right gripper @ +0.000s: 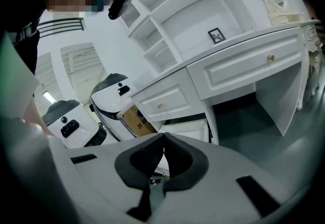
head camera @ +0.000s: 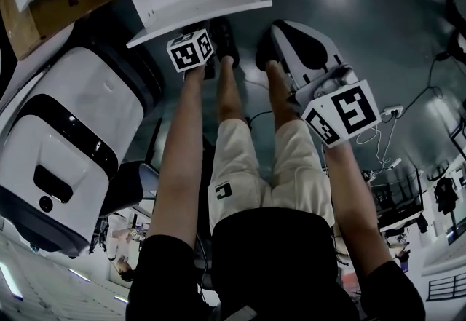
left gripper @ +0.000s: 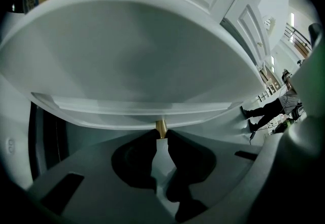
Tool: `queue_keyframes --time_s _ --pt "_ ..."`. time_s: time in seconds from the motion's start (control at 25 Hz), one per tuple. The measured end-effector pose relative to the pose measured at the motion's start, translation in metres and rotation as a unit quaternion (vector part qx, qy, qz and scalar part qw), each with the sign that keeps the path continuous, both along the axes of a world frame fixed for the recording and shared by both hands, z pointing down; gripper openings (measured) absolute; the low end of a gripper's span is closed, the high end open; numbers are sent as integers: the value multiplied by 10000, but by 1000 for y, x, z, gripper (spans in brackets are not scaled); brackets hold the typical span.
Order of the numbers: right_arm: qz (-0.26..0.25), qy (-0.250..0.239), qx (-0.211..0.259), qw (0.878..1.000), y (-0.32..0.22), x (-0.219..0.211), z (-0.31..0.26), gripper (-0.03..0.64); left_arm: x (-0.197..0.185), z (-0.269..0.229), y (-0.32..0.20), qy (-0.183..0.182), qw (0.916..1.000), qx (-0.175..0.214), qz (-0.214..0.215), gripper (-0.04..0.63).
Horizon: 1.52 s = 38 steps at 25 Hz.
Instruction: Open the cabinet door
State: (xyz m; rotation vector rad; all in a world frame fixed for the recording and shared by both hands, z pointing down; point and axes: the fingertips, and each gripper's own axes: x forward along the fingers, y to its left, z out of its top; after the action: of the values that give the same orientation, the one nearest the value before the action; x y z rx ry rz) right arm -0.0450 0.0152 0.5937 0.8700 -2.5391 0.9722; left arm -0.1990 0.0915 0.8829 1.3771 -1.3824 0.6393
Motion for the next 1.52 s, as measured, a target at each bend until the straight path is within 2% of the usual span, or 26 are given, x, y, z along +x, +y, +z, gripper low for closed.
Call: queue_keyframes --time_s 0.72,0.96,1.08,1.36,1.52 --pt "-142 -8 87 9999 5 11 -18 18 5 -12 20 -95 9992 -20 -390 89" --pt "-212 -31 209 9996 8 16 -52 18 17 -39 56 -84 9991 -276 -299 72" --pt "-217 -28 317 9993 8 25 -81 18 30 -66 71 -115 9990 -375 -198 63" --pt "-139 56 540 9984 18 73 -176 18 84 -171 85 5 9996 -253 -89 48" --pt "-6 41 762 9971 21 105 -233 18 110 -243 67 55 9999 85 -38 43"
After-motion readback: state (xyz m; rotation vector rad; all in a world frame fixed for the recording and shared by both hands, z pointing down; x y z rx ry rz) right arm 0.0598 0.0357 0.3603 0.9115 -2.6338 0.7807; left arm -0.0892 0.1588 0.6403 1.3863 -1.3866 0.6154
